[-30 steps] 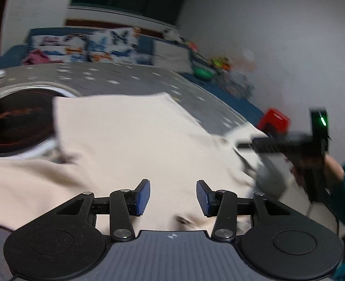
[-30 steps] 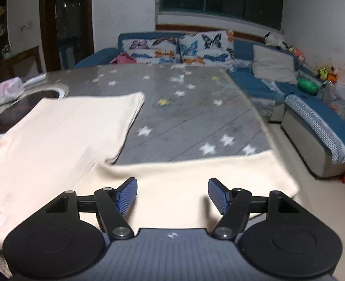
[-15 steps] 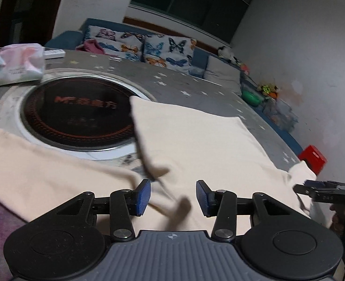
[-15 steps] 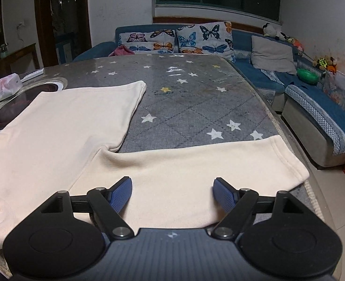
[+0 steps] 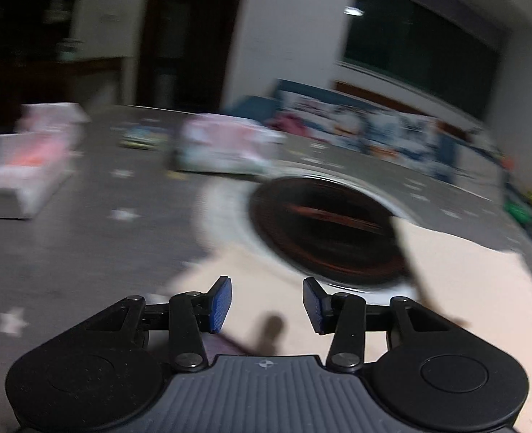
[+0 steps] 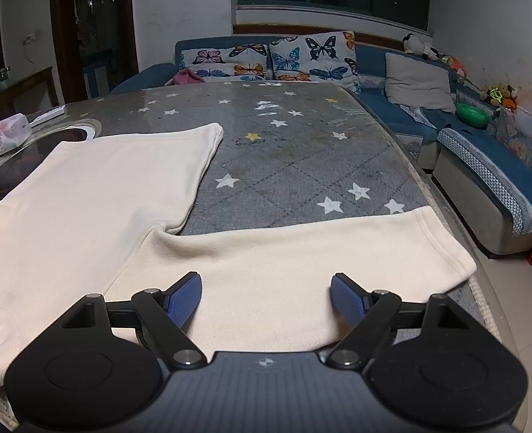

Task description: Fold clothes

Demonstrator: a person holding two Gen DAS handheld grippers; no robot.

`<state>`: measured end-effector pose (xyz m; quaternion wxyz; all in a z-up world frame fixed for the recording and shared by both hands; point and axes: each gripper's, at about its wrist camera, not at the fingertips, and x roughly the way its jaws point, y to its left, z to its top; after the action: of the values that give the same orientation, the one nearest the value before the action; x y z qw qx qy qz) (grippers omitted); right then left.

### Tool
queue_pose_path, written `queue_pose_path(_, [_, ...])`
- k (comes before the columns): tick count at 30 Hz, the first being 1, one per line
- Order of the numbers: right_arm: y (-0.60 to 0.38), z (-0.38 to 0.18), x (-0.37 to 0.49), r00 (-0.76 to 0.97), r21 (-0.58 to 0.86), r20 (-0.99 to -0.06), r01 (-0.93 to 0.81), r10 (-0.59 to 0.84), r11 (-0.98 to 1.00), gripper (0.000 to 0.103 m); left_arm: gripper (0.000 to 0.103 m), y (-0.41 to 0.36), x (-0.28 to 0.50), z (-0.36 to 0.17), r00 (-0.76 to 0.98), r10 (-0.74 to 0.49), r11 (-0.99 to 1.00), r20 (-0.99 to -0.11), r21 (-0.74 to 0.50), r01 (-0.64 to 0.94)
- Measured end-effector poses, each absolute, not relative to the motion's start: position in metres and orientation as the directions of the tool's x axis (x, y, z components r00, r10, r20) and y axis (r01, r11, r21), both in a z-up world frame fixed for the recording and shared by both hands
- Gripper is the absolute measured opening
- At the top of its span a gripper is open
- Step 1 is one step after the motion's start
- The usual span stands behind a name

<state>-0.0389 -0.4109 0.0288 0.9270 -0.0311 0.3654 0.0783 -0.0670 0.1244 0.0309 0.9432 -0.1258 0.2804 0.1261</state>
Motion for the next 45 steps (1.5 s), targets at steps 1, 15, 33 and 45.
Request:
queue_pose_path(1, [-0.411,0.029,-0.039,0.721,-0.001,-0.682,-0.166,0.121,0.986,0.082,0.047,0.13,-0.067,0.029,0.803,0.185,0.93,-0.567,-0.164,-0.329])
queue_pose_path(15, [-0.41,0.027,-0.039,0.721,-0.006,-0.684,-0.157,0.11,0.988,0.085,0.003,0.157,-0.067,0.017,0.775,0.255,0.898,-0.578,-0.156,-0.412])
queue_pose_path(33, [-0.423,0.036,-0.045,0.745,-0.018,-0.662,-0.12,0.078,0.993,0.081,0.011,0.145,-0.088,0.045,0.796,0.223,0.905,-0.563,-0.184,-0.384])
queue_pose_path(45, [-0.457,0.033,-0.048,0.738,0.009,-0.675,-0.023,0.023,1.0,0.064,0.043,0.033,-0.065,0.057,0.814,-0.167,0.966,-0.556,-0.256,0.023])
